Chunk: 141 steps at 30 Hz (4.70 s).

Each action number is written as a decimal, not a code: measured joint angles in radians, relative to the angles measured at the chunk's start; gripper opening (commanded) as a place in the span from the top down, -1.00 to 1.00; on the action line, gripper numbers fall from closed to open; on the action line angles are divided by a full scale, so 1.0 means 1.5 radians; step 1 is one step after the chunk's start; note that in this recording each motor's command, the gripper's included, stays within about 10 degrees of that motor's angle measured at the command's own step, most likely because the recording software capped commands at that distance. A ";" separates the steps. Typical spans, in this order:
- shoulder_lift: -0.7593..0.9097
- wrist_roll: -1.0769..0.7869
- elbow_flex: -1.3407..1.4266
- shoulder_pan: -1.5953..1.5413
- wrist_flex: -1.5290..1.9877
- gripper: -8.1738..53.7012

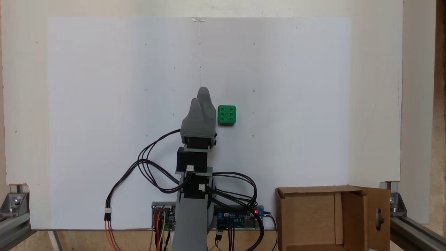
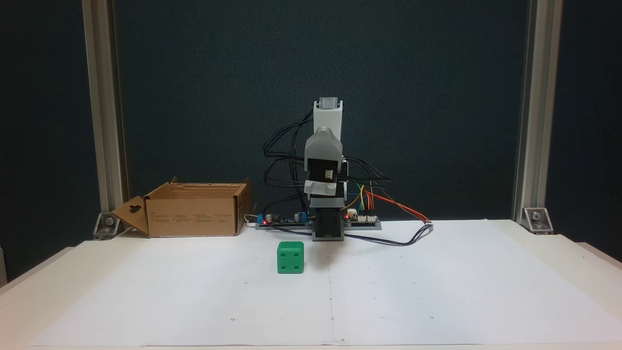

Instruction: Grasp a green dice and put it in the bin.

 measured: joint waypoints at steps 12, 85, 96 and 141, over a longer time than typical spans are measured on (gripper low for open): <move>0.000 0.000 0.000 -0.009 0.062 -0.70; 0.000 0.074 -0.623 0.131 1.620 -0.77; -0.049 -0.066 -0.785 0.201 1.781 -0.79; -0.310 -0.183 -0.898 0.200 1.753 -0.79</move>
